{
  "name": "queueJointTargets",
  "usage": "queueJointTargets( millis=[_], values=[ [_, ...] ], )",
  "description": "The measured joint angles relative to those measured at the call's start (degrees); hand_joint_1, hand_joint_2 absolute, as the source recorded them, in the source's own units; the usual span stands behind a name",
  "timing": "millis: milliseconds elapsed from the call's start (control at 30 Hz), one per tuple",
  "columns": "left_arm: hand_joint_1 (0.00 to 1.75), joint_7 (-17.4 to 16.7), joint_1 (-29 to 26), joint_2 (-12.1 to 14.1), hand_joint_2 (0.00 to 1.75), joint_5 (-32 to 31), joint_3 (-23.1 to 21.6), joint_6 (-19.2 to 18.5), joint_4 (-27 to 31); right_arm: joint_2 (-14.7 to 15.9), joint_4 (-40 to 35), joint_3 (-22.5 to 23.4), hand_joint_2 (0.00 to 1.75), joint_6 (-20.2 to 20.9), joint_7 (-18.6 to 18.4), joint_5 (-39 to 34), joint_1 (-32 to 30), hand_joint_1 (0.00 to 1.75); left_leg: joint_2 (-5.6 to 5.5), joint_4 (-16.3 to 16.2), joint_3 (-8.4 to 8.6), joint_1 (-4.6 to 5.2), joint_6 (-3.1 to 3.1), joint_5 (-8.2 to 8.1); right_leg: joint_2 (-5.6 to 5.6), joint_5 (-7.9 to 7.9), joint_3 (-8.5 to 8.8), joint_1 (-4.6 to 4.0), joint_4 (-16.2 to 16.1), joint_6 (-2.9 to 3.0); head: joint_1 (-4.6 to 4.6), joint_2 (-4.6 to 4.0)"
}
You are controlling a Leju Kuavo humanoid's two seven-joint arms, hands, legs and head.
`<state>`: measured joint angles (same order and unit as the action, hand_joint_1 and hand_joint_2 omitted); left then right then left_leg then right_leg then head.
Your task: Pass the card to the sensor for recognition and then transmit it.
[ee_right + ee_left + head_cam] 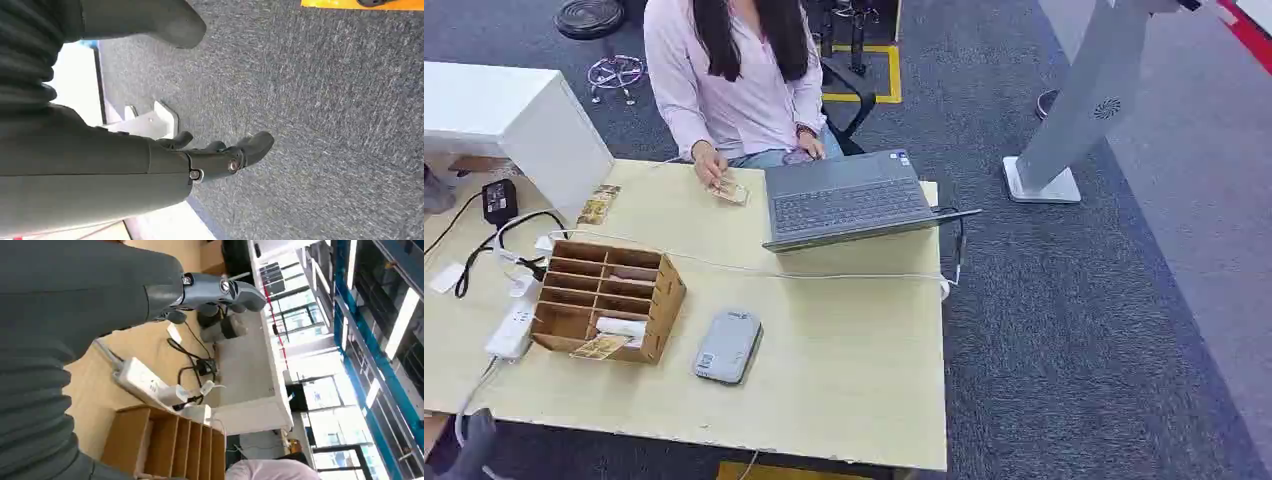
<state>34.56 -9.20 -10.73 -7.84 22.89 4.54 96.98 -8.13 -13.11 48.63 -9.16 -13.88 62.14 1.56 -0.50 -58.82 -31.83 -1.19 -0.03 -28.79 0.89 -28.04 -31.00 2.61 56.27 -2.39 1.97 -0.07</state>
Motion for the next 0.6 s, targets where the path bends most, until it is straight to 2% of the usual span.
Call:
queueJointTargets(
  millis=[233, 600],
  values=[
    [0.00, -4.66, 6.09, 2.62, 1.75, -9.48, -4.96, 1.99, -1.75, 0.07, 0.20, 0.35, 1.75, 0.96, -0.06, 2.19, 0.18, 0.00, 0.01, 0.00, 0.01, 0.00, 0.00, 0.02, 0.02, 0.02, 0.00, 0.00, 0.00, 0.00, 0.00, 0.00],
    [0.00, -11.70, 17.03, 5.53, 1.75, -23.97, -11.90, 3.85, -11.63, 0.26, 0.26, 0.37, 1.75, 2.86, 0.85, 5.36, 0.44, 0.00, 0.02, -0.01, 0.00, 0.00, -0.01, 0.02, 0.03, 0.04, -0.01, 0.00, 0.00, 0.02, 0.00, 0.00]
  ],
)
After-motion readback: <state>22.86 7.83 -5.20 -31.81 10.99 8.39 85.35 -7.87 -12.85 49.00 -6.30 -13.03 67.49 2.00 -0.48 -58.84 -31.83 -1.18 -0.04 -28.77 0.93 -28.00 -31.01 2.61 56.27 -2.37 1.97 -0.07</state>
